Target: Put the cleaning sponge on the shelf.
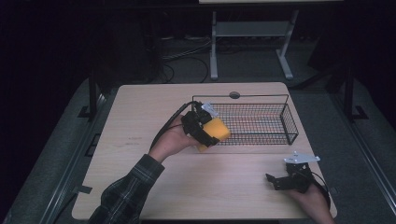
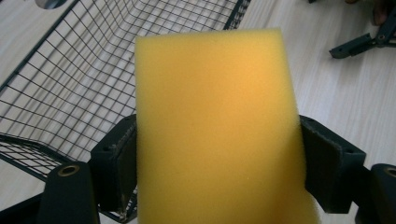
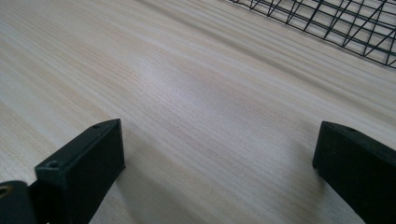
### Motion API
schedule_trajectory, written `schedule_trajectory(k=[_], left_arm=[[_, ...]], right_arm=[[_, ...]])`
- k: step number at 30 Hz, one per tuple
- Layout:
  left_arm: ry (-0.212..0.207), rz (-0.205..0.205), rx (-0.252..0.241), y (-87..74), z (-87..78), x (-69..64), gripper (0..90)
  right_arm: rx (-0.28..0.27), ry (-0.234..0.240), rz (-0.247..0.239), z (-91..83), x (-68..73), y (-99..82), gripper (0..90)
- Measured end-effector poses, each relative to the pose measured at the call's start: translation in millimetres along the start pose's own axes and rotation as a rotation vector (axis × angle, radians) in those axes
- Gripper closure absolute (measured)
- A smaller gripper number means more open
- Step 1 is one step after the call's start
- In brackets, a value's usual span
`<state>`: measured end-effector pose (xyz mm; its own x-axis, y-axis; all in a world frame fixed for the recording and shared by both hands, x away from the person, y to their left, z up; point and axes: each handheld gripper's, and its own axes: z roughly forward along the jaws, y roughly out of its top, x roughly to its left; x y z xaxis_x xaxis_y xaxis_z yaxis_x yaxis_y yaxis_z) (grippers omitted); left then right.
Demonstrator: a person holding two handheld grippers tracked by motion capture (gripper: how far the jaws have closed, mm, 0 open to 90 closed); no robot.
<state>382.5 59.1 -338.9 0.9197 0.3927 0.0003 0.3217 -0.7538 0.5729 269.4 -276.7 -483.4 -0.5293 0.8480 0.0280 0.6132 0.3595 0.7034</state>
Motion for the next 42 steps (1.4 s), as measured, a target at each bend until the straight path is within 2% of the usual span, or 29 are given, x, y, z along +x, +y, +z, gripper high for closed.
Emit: schedule_trajectory(k=[25,33,40,42], left_arm=[[0.040,-0.024,0.011,22.9,4.7,30.1,22.7],[0.058,-0.049,0.013,31.5,10.6,43.1,22.7],[0.063,-0.065,0.017,33.4,18.8,50.5,22.7],[0.063,-0.080,0.020,33.0,23.4,54.2,22.7]], right_arm=[[0.000,0.000,0.001,0.0,0.0,0.0,1.4],[0.000,0.000,0.001,0.0,0.0,0.0,1.4],[0.001,-0.001,0.001,-0.1,0.1,0.0,1.4],[0.000,-0.001,0.000,0.0,0.0,0.0,1.3]])
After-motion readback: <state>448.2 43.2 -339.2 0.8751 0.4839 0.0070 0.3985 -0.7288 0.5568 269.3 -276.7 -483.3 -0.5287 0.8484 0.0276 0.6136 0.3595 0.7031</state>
